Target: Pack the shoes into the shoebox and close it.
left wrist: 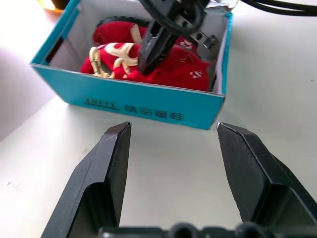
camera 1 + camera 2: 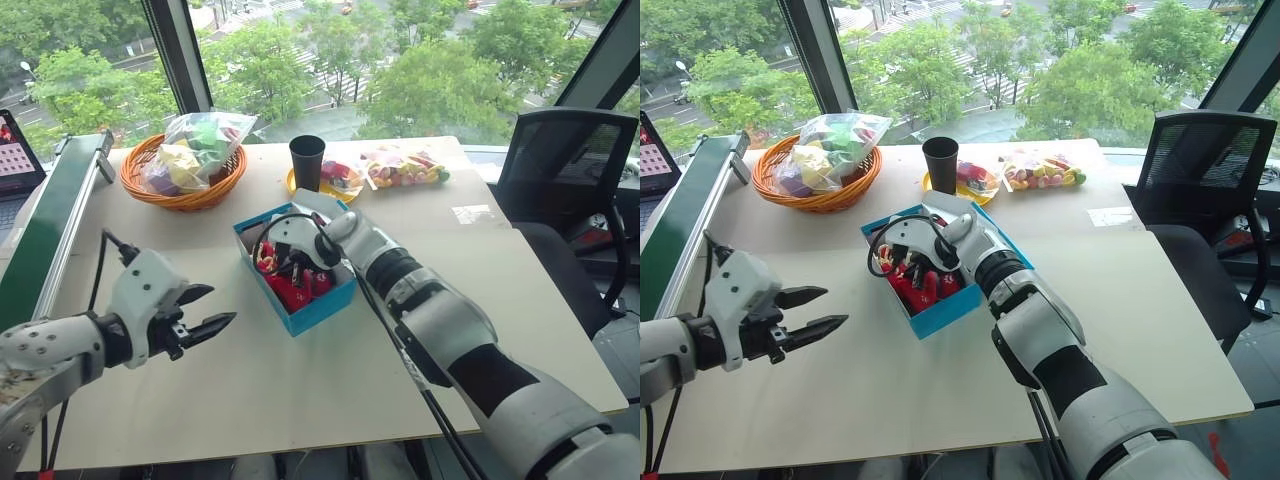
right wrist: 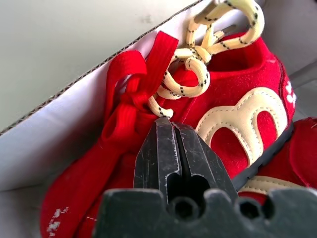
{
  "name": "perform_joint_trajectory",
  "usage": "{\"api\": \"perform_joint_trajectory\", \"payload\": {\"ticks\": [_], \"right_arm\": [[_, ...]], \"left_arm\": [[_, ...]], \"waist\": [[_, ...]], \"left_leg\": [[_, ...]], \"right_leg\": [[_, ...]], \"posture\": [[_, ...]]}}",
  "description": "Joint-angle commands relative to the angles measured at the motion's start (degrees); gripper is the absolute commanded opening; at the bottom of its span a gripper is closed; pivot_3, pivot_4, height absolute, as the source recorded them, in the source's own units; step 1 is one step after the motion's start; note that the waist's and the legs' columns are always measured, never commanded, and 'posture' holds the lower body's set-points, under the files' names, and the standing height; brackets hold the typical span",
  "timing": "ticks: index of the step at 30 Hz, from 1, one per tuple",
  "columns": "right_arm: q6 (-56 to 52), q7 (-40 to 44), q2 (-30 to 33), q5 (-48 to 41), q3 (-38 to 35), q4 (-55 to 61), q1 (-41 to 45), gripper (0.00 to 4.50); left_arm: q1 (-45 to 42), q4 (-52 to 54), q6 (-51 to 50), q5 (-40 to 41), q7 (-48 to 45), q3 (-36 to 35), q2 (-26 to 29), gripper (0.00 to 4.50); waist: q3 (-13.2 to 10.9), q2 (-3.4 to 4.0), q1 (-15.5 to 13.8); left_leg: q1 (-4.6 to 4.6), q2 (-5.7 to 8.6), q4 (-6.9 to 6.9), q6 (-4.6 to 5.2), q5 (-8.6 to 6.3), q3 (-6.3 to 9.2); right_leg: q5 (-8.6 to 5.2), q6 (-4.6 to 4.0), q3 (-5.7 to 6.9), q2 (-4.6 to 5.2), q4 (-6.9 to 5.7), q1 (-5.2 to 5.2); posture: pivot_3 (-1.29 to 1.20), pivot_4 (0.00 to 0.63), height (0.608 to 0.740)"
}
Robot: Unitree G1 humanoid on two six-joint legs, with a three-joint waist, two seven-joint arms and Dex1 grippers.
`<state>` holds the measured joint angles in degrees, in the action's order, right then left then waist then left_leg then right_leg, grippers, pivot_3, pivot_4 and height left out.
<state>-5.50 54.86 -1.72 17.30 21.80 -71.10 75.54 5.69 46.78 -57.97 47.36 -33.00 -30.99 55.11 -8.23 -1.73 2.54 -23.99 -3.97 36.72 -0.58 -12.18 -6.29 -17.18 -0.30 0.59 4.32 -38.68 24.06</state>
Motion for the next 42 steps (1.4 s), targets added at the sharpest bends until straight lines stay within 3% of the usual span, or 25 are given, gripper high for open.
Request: {"api": "perform_joint_trajectory", "payload": {"ticks": [1,7,14,18,21,26,34,38,42], "right_arm": [[2.44,-3.6,-0.24,4.13,3.14,-2.29,-2.34,0.08],[5.62,-6.29,-1.1,7.76,6.46,-2.46,-4.15,0.08],[-3.61,6.68,2.5,-2.38,-3.24,6.52,2.52,0.08],[-25.39,20.2,11.57,-12.4,-10.17,27.77,4.09,0.08],[-34.96,21.69,15.57,-15.45,-11.03,37.97,1.99,0.08],[-41.03,24.76,31.87,-16.03,-10.34,54.3,-9.22,0.08],[-50.07,22.36,46.46,-18.67,-8.81,69.22,-26.39,0.08],[-51.48,19.15,46.1,-20.73,-8.48,70.13,-33.61,0.08],[-51.13,8.59,35.89,-22.27,-11.97,60.96,-38.48,0.08]], "left_arm": [[0.62,1.63,-0.27,0.92,0.53,-2.52,0.06,2.94],[-0.79,2.08,-0.24,2.73,2.1,-1.58,0.19,2.94],[-2.41,-0.08,0.94,2.24,1.6,-0.44,1.36,2.94],[-5.61,-2.39,1.96,2.16,0.26,2.63,2.35,2.94],[-6.9,-3.46,2.35,1.94,-0.75,3.68,2.72,2.94],[-13.04,-7.22,2.88,2.43,-3.92,7.47,4.37,2.94],[-21.03,-12.91,4.19,1.24,-8.7,13.48,5.71,2.94],[-23.48,-14.76,4.78,0.2,-10.4,15.54,6.36,2.94],[-25.28,-15.89,4.81,-0.78,-11.7,16.62,6.87,2.94]], "waist": [[0.02,-0.04,-0.16],[0.06,-0.09,-0.11],[0.03,-0.12,-0.32],[-0.06,-0.12,-0.55],[-0.05,-0.14,-0.86],[-0.05,-0.15,-1.96],[-0.14,-0.15,-1.67],[-0.15,-0.17,-1.52],[-0.14,-0.21,-1.49]], "left_leg": [[0.09,0.0,0.01,0.0,0.0,0.02],[1.09,-0.02,0.0,0.26,-0.37,0.08],[1.03,0.02,0.01,0.27,-0.23,0.17],[0.65,0.0,0.02,0.35,-0.2,0.26],[0.49,-0.02,0.02,0.32,-0.25,0.33],[0.35,0.01,0.03,0.57,-0.56,0.23],[0.23,0.07,0.27,0.82,-0.67,-0.07],[0.33,0.05,0.28,0.81,-0.66,-0.12],[0.37,0.01,0.29,0.76,-0.62,-0.12]], "right_leg": [[0.0,0.0,0.01,0.03,-0.03,-0.08],[-0.02,-0.03,0.04,0.06,-0.01,-1.04],[-0.01,-0.04,0.05,0.06,-0.17,-0.98],[-0.01,-0.04,0.12,0.04,-0.08,-0.73],[-0.01,-0.04,0.19,0.02,0.12,-0.68],[0.01,0.02,0.23,0.0,0.61,-0.76],[0.07,0.26,-0.06,-0.1,0.59,-0.58],[0.06,0.26,-0.17,-0.15,0.6,-0.64],[0.06,0.27,-0.19,-0.27,0.61,-0.69]], "posture": [[0.0,0.15,0.737],[0.0,0.15,0.737],[0.0,0.15,0.737],[0.0,0.15,0.737],[0.0,0.15,0.737],[0.0,0.15,0.737],[0.0,0.15,0.737],[0.0,0.15,0.737],[0.0,0.15,0.737]]}}
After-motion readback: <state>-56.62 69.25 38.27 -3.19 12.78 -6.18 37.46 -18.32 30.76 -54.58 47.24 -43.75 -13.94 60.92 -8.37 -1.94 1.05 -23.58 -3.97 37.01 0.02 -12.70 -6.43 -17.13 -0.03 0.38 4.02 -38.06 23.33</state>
